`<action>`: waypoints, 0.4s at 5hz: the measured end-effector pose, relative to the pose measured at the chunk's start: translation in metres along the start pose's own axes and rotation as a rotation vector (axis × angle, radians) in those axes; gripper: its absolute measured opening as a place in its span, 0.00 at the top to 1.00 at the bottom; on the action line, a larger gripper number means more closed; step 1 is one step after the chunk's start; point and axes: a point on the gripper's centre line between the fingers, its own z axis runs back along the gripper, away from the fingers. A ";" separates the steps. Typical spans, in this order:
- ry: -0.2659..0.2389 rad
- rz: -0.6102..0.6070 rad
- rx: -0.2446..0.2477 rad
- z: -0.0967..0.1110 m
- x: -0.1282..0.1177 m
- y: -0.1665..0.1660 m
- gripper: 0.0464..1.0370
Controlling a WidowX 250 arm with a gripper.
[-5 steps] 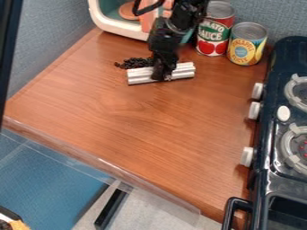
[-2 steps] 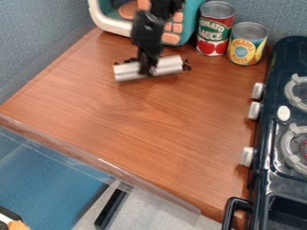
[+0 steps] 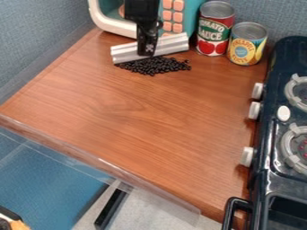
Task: Sweep into pile
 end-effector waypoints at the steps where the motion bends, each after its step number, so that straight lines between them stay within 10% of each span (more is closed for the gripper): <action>1: 0.033 -0.137 -0.011 0.009 0.000 0.034 0.68; 2: 0.035 -0.265 -0.034 0.006 0.014 0.075 0.68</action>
